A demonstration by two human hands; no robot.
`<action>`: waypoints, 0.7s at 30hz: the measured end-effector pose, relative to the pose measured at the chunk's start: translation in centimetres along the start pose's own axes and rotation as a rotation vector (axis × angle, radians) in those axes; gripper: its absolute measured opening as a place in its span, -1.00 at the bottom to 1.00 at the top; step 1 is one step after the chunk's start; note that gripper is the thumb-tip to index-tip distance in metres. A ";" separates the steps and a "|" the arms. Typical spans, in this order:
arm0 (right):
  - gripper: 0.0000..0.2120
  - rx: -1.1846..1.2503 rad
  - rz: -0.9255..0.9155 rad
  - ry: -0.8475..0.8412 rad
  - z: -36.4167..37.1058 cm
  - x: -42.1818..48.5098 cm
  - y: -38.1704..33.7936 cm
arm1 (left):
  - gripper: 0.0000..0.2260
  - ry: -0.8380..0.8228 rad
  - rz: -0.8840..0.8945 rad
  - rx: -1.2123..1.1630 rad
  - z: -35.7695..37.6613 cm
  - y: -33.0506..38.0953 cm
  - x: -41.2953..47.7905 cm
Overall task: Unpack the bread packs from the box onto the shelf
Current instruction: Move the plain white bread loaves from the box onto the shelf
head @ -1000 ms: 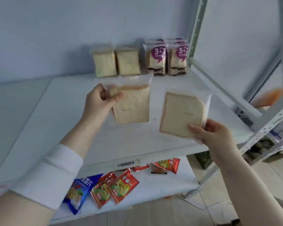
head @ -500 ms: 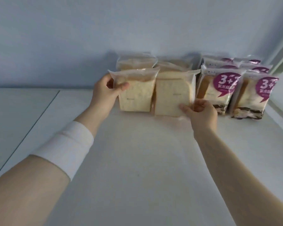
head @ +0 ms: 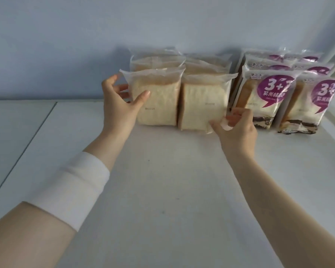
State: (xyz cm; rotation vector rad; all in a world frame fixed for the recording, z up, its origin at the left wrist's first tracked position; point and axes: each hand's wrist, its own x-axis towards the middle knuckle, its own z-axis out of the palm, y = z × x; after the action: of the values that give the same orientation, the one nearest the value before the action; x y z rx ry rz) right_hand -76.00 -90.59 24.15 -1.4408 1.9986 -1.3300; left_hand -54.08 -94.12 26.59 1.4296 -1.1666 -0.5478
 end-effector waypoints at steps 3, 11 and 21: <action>-0.42 -0.242 -0.024 -0.075 -2.7 -2.7 -0.6 | -0.32 0.035 0.128 0.194 -2.1 0.9 -2.1; -0.46 -0.714 -0.024 -0.187 -14.5 -16.2 -1.2 | -0.50 -0.709 0.712 0.929 -3.6 8.7 -16.9; -0.54 -0.835 0.281 -0.072 -35.5 -31.7 7.6 | -0.50 -1.122 1.102 0.915 4.2 18.0 -41.4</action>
State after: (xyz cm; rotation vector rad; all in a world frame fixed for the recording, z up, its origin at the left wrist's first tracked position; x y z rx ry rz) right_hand -92.04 -45.27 28.26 -1.3749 2.7263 -0.3016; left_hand -80.19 -57.24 30.57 0.7942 -3.0822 0.0975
